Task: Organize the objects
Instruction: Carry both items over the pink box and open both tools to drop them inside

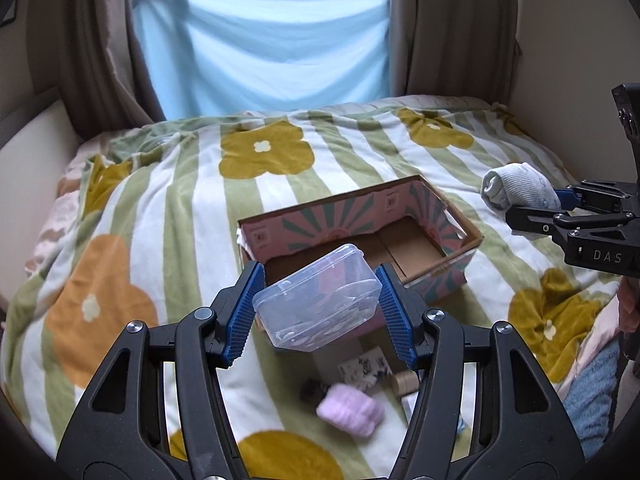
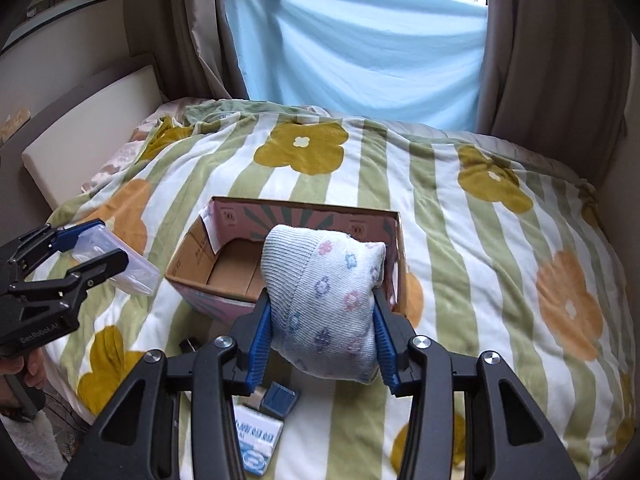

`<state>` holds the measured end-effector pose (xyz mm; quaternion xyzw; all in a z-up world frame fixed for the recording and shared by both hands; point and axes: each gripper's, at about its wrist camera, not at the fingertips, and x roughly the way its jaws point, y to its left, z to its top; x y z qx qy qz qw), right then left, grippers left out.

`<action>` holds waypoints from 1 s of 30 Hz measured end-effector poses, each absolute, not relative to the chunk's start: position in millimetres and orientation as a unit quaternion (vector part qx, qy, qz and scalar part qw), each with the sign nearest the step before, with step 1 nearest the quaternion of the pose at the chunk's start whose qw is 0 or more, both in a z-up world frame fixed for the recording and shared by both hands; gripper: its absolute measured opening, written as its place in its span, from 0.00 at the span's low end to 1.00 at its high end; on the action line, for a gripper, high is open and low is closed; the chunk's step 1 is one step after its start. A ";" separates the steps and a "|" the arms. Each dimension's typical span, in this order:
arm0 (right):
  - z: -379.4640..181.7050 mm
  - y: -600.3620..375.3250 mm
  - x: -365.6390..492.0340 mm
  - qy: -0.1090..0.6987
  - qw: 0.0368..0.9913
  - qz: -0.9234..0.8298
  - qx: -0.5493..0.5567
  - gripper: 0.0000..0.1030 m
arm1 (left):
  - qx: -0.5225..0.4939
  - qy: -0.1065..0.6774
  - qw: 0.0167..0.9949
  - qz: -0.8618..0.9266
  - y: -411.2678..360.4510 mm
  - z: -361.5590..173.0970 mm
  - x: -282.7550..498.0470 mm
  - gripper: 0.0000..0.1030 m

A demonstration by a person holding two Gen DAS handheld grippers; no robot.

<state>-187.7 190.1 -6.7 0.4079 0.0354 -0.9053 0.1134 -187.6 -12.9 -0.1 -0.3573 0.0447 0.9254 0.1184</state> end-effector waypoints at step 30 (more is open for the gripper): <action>-118.3 181.7 -345.7 0.013 0.121 -0.842 0.525 0.78 | -0.430 0.056 0.090 0.897 4.8 -91.9 -350.5 1.00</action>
